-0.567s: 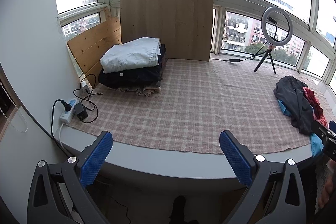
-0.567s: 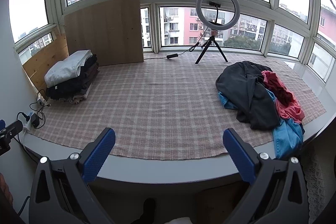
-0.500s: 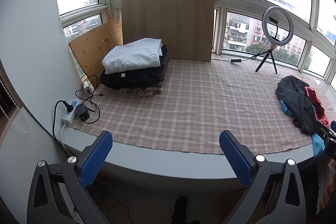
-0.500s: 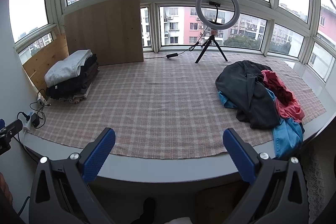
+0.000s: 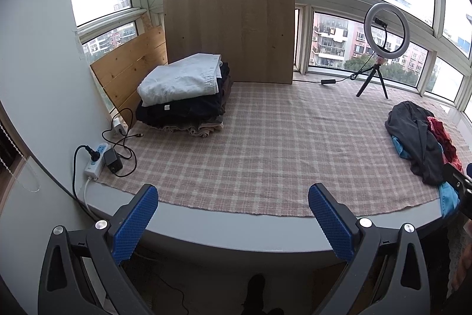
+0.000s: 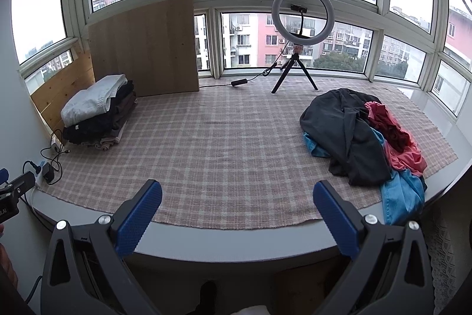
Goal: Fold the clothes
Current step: 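Carry both tools toward the heap of garments on the plaid cloth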
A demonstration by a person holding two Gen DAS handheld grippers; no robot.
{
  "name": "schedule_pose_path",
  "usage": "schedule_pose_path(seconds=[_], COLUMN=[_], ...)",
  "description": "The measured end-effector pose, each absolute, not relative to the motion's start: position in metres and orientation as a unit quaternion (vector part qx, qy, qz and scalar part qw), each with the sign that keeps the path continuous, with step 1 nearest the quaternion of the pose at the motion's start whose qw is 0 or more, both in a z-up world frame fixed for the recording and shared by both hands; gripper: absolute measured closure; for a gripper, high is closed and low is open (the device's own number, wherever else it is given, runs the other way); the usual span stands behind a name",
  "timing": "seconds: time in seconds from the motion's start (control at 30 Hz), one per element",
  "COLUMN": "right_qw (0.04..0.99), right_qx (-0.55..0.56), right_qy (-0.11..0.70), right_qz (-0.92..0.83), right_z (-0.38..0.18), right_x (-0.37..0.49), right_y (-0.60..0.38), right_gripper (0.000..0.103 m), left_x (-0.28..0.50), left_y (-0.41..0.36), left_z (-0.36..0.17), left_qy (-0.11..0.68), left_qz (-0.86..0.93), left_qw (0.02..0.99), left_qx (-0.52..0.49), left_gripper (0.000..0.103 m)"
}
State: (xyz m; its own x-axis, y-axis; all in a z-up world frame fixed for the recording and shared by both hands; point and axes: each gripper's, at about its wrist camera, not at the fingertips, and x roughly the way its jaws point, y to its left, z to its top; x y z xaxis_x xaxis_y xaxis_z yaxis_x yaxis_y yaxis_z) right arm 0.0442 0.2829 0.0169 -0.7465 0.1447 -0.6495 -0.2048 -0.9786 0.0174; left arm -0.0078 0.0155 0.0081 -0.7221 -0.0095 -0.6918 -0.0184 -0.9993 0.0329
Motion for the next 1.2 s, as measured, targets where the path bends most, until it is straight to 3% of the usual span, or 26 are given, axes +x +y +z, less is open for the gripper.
schedule_pose_path(seconds=[1.2], right_qw=[0.129], right_qx=[-0.336], right_qy=[0.042], right_qz=[0.932], right_z=[0.027], right_x=[-0.059], right_y=[0.296], right_gripper=[0.0], left_x=[-0.124], left_y=[0.042], left_z=[0.018], left_qy=[0.032], left_qz=[0.93], left_qw=[0.036], left_qx=[-0.364], left_gripper=[0.001])
